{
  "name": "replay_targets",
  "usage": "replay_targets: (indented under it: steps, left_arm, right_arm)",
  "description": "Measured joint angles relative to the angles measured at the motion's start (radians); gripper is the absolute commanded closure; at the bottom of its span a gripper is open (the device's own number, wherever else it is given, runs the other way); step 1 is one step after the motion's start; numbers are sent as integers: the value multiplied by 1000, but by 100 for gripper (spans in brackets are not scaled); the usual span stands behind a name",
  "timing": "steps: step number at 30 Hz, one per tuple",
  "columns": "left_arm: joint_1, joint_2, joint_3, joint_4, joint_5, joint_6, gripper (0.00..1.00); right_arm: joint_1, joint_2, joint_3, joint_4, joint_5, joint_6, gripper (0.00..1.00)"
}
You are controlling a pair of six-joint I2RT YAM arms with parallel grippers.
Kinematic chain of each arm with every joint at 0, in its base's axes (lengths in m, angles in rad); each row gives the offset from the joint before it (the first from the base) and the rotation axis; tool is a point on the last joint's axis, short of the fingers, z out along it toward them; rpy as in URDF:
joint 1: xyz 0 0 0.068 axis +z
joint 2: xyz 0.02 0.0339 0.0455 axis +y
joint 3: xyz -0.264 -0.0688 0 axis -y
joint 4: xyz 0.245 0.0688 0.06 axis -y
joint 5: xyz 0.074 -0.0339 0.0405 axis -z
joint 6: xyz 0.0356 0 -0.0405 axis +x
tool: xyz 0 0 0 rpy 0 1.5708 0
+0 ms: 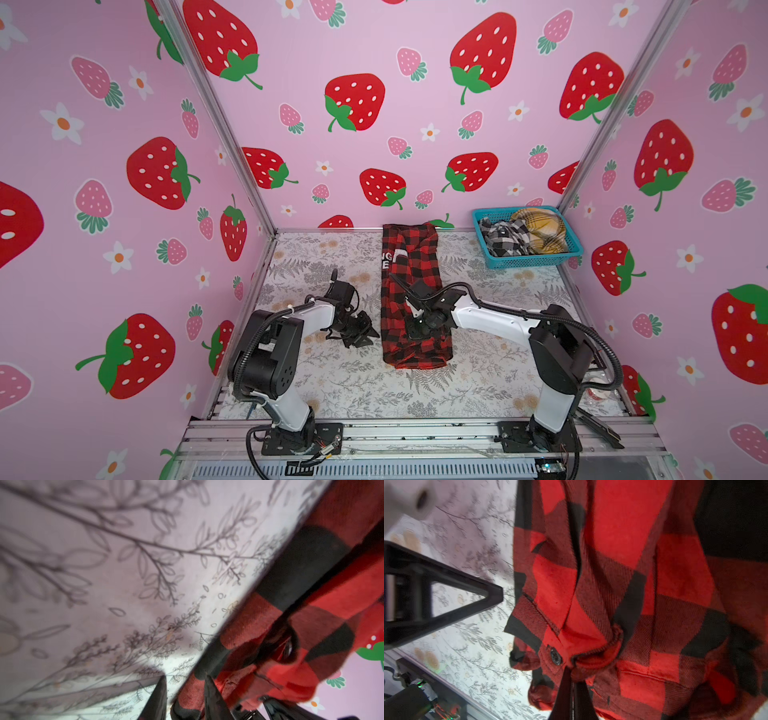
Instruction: Fold and stack the long sleeve shirts
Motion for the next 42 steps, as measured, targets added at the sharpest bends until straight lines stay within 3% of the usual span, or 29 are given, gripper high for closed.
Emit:
replay_targets:
  steps: [4, 9, 14, 18, 23, 30, 42]
  left_arm:
    - [-26, 0, 2, -5, 6, -2, 57]
    - [-31, -13, -1, -9, 12, -14, 49]
    - [-32, -50, -12, -34, 13, -15, 46]
    - [-32, -124, -46, -36, 21, -18, 45]
    - [-45, -162, -100, -13, 40, -42, 48]
    - [-91, -79, -105, 76, 59, -92, 55]
    - [-133, -30, -93, 110, 98, -124, 56]
  right_arm:
    - [0, 18, -53, 9, -4, -2, 96]
    - [0, 25, -56, 17, -3, -15, 62]
    - [-3, -66, -60, 1, 31, -34, 42]
    - [-52, -253, -109, 14, 44, -39, 42]
    - [-214, -422, -303, 54, -1, -50, 53]
    - [-333, -426, -506, 88, -123, -58, 56]
    - [-341, -381, -592, 246, -260, -49, 60]
